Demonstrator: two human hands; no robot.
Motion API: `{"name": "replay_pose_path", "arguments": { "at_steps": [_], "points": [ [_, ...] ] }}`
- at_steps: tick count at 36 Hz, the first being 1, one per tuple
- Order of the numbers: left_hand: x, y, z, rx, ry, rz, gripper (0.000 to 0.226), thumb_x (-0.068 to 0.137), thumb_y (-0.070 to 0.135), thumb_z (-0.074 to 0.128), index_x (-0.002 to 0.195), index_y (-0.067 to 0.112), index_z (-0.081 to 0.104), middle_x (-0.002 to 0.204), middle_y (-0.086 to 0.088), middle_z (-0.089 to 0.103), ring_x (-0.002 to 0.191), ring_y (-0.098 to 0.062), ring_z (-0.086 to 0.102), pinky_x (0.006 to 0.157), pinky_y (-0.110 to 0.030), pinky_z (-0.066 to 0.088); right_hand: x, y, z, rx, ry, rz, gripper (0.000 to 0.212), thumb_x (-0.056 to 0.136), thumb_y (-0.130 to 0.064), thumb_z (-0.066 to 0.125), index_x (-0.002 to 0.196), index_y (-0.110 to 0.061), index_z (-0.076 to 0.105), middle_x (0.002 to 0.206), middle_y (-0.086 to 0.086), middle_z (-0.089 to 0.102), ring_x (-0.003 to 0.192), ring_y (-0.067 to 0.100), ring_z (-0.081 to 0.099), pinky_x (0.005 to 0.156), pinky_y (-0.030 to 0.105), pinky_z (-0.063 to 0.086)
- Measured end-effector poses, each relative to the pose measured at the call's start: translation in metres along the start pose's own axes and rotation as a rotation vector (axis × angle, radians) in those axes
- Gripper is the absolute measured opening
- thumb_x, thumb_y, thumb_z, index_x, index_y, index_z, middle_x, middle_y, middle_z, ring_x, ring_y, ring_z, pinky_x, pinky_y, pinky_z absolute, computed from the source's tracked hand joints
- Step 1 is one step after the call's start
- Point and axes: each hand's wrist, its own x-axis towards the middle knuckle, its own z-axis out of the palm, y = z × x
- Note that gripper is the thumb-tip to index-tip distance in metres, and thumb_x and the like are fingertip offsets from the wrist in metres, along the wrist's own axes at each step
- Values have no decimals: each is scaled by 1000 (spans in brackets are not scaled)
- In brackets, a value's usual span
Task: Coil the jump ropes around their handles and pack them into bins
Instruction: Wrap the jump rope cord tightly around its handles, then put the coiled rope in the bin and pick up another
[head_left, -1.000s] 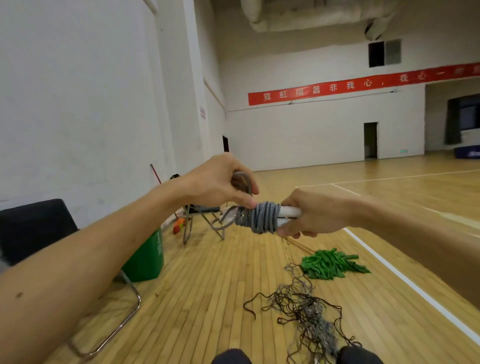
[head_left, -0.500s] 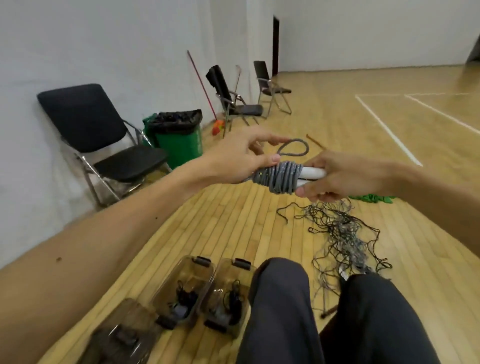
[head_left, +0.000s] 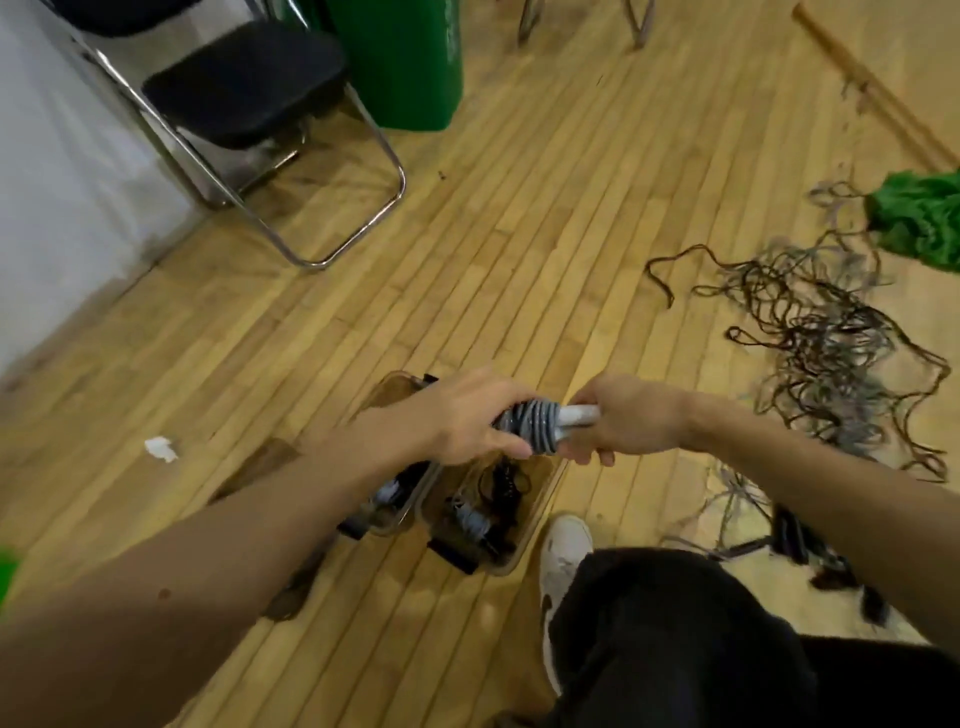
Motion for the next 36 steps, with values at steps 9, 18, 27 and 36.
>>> {"name": "replay_pose_path", "arguments": {
  "at_steps": [9,18,27,36],
  "points": [
    [120,-110,144,150,-275,5,58,94,32,66,146,18,44,136,-3,54,125,-21,40,105,-37,38,158,93,106,26,-54,108,41,97,-24,61,134,-19,46,118,6,61,100,21,59,78,29,45],
    [161,-155,267,230,-454,27,49,97,13,59,144,15,46,139,-6,54,125,-24,41,107,-35,38,239,120,166,-213,-232,-43,30,100,-10,53,130,-6,56,126,11,57,101,20,49,85,28,39],
    [153,-169,293,160,-491,-78,57,94,13,63,147,14,43,152,-6,38,135,-23,38,103,-37,47,270,129,177,-68,-318,-3,24,100,-3,48,121,-4,58,79,1,43,65,13,43,51,23,32],
    [195,-89,195,106,-475,-238,27,93,27,66,119,20,65,118,-4,63,106,-23,61,84,-37,52,198,173,109,118,95,47,22,99,-16,50,111,-13,69,105,11,68,94,29,63,75,33,48]
  ]
}}
